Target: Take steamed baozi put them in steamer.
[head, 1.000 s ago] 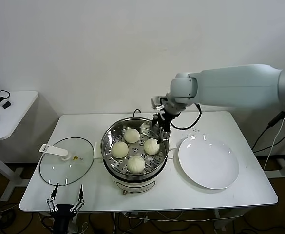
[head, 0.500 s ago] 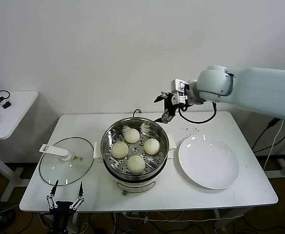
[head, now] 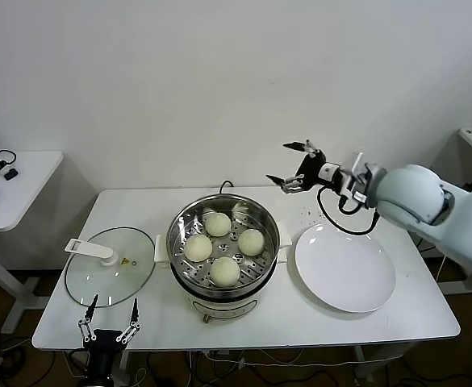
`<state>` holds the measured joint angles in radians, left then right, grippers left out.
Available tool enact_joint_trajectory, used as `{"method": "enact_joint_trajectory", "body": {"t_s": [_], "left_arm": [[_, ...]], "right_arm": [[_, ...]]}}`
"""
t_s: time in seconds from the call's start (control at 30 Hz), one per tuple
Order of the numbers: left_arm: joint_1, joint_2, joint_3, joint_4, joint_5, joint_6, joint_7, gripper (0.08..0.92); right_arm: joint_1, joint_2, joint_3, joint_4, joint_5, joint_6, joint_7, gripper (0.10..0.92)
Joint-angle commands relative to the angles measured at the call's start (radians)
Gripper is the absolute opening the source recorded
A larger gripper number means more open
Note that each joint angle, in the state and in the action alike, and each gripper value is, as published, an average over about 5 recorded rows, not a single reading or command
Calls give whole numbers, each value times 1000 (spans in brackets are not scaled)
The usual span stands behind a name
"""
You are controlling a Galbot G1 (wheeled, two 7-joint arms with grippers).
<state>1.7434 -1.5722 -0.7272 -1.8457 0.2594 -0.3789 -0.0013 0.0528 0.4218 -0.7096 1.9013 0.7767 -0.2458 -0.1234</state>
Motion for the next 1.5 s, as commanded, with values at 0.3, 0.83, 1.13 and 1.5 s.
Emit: {"method": "enact_joint_trajectory", "body": {"t_s": [0.3,0.83,1.13,1.5], "left_arm": [[-7,-11,-1,16,11,-4,1,823],[-28,-13,4,44,9,-11,1,823],[-28,-12,9,49,9,-20,-2,823],[-29,-10,8,49,5,-30,-5,823]], "right_arm": [[-1426,254,1342,169,-216,270,171,823],[-1692,738,1435,175,-393,540,83,823],[-1768,902,1390,168,-431,640,56,823],[-1794,979,1340,71,-443,825,-25,823]]}}
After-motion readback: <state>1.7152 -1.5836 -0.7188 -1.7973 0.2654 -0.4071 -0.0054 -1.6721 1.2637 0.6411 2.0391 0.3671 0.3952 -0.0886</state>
